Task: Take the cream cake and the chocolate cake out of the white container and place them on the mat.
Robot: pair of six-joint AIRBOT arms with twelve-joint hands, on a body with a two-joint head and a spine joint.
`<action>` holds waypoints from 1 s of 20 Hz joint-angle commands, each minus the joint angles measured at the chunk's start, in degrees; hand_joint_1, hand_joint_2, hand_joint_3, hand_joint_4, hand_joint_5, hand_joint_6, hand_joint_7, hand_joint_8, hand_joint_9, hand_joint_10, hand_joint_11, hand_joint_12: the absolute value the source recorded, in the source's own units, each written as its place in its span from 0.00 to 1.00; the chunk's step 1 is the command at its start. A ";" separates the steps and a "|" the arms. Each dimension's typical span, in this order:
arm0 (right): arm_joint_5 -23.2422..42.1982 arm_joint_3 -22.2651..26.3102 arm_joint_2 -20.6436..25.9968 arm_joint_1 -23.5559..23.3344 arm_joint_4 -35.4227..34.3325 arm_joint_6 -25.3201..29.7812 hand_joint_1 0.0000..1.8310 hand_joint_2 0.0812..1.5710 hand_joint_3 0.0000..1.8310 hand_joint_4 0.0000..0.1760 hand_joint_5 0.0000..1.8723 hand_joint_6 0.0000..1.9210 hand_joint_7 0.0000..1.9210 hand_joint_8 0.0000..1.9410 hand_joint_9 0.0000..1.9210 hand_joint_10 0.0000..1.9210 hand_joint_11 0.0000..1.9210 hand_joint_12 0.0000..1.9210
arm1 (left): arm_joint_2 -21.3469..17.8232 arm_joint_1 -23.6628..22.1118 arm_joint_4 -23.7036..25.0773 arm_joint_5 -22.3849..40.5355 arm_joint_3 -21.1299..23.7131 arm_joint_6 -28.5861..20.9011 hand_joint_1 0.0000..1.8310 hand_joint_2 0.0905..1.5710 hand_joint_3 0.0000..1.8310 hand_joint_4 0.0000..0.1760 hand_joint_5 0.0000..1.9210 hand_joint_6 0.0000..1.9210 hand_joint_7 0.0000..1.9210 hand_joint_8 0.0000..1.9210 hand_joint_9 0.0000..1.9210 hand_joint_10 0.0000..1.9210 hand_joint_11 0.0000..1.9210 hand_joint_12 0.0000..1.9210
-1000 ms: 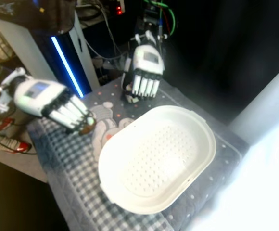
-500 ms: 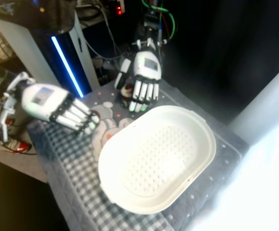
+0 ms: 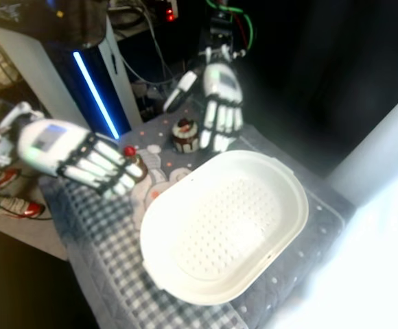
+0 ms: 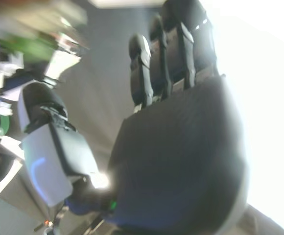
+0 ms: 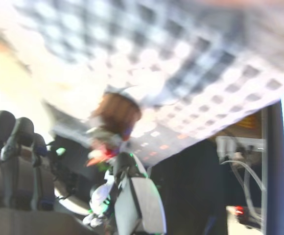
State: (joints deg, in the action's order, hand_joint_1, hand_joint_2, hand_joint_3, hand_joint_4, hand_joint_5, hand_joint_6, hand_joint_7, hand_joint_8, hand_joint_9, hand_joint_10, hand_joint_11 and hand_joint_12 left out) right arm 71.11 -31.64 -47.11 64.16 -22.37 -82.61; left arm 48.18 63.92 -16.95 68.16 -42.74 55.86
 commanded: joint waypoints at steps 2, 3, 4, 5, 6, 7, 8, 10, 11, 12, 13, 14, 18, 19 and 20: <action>13.93 -1.42 0.34 -0.41 1.58 0.34 0.31 0.61 0.05 0.00 0.25 0.42 0.31 0.42 0.26 0.54 0.13 0.83 | -0.57 -0.76 1.22 12.98 -0.79 -0.45 0.26 0.73 0.00 0.06 0.32 0.00 0.39 0.02 0.34 0.20 0.20 0.58; 15.87 -1.97 0.34 -0.41 1.33 0.34 0.31 0.61 0.07 0.00 0.25 0.47 0.32 0.44 0.28 0.53 0.14 0.82 | -0.80 -1.18 1.22 14.67 -1.19 -0.45 0.27 0.75 0.00 0.00 0.33 0.00 0.40 0.02 0.37 0.18 0.22 0.56; 18.69 -2.99 0.73 -0.42 1.07 0.34 0.31 0.58 0.13 0.00 0.26 0.50 0.34 0.45 0.30 0.53 0.16 0.82 | -1.25 -1.80 1.23 16.63 -1.73 -0.44 0.27 0.75 0.00 0.00 0.33 0.00 0.41 0.02 0.37 0.18 0.22 0.56; 20.77 -4.09 1.00 -0.44 1.07 0.34 0.32 0.53 0.20 0.00 0.24 0.56 0.34 0.50 0.31 0.57 0.16 0.85 | -1.72 -2.77 1.28 18.49 -2.36 -0.43 0.37 0.77 0.00 0.00 0.36 0.01 0.45 0.02 0.43 0.15 0.31 0.47; 23.27 -5.32 1.18 -0.47 1.03 0.34 0.36 0.50 0.23 0.00 0.21 0.61 0.31 0.55 0.30 0.61 0.12 0.87 | -1.88 -4.39 1.41 19.88 -3.30 -0.42 0.37 0.79 0.00 0.00 0.36 0.00 0.46 0.01 0.45 0.10 0.35 0.44; 24.79 -6.07 1.48 -0.48 0.57 0.35 0.44 0.47 0.29 0.00 0.17 0.66 0.29 0.62 0.26 0.68 0.12 0.90 | -1.88 -5.66 1.66 20.60 -4.00 -0.42 0.33 0.81 0.00 0.00 0.33 0.00 0.43 0.00 0.45 0.05 0.33 0.45; 27.67 -7.44 2.11 -0.48 -0.27 3.08 0.43 0.43 0.39 0.00 0.13 0.74 0.26 0.70 0.26 0.73 0.16 0.94 | -1.87 -7.81 2.04 21.94 -4.89 -0.33 0.32 0.80 0.00 0.00 0.33 0.00 0.42 0.00 0.47 0.03 0.34 0.44; 29.83 -10.07 2.38 -0.48 -0.86 9.89 0.40 0.39 0.46 0.00 0.09 0.79 0.25 0.76 0.25 0.79 0.17 0.99 | -2.28 -8.24 1.08 25.20 -4.97 0.40 0.33 0.79 0.00 0.00 0.33 0.00 0.42 0.00 0.48 0.02 0.34 0.44; 29.83 -11.35 2.40 -0.54 -0.86 12.27 0.27 0.32 0.54 0.00 0.00 0.71 0.18 0.81 0.23 0.83 0.21 1.00 | -3.05 -7.11 0.23 27.68 -4.51 0.90 0.25 0.76 0.00 0.00 0.23 0.00 0.34 0.00 0.43 0.00 0.30 0.44; 29.83 -12.04 2.40 -0.61 -0.87 13.48 0.21 0.36 0.52 0.00 0.00 0.59 0.13 0.80 0.20 0.82 0.18 1.00 | -3.65 -6.10 -0.50 30.02 -4.15 1.10 0.25 0.75 0.00 0.00 0.20 0.00 0.32 0.00 0.43 0.00 0.30 0.44; 29.85 -12.38 2.51 -1.64 -0.85 13.58 0.14 0.43 0.43 0.00 0.00 0.45 0.06 0.72 0.17 0.76 0.17 0.96 | -4.31 -5.55 -1.02 31.08 -3.99 1.06 0.22 0.77 0.00 0.00 0.17 0.00 0.30 0.00 0.41 0.00 0.29 0.40; 29.86 -12.67 2.58 -3.42 -0.17 13.58 0.10 0.49 0.35 0.26 0.00 0.30 0.04 0.66 0.14 0.72 0.13 0.95 | -4.43 -6.22 -0.58 31.08 -4.24 1.43 0.17 0.80 0.00 0.00 0.14 0.00 0.28 0.00 0.41 0.00 0.30 0.36; 29.87 -13.25 2.53 -10.02 7.73 10.75 0.00 0.68 0.11 0.25 0.00 0.00 0.04 0.21 0.05 0.54 0.00 0.80 | -4.35 -10.34 2.47 31.09 -4.27 4.90 0.21 0.75 0.00 0.00 0.41 0.01 0.37 0.00 0.45 0.00 0.37 0.19; 29.87 -13.25 2.54 -10.19 8.00 10.75 0.00 0.68 0.11 0.25 0.00 0.00 0.04 0.21 0.05 0.54 0.00 0.80 | -4.47 -10.69 2.64 31.09 -4.29 5.03 0.21 0.75 0.00 0.00 0.41 0.01 0.37 0.00 0.45 0.00 0.37 0.19; 29.87 -13.50 2.54 -10.53 7.94 10.34 0.00 0.79 0.00 0.22 0.00 0.33 0.03 0.26 0.02 0.49 0.00 0.75 | -4.78 -11.07 2.91 31.10 -4.30 5.11 0.18 0.78 0.00 0.00 0.29 0.00 0.34 0.00 0.39 0.00 0.35 0.22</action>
State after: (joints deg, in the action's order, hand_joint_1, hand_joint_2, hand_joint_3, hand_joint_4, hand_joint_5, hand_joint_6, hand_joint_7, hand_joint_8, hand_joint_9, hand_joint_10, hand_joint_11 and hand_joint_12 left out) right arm 94.63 -45.01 -44.64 54.33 -15.25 -71.92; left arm 43.88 53.28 -13.93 92.71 -46.83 60.93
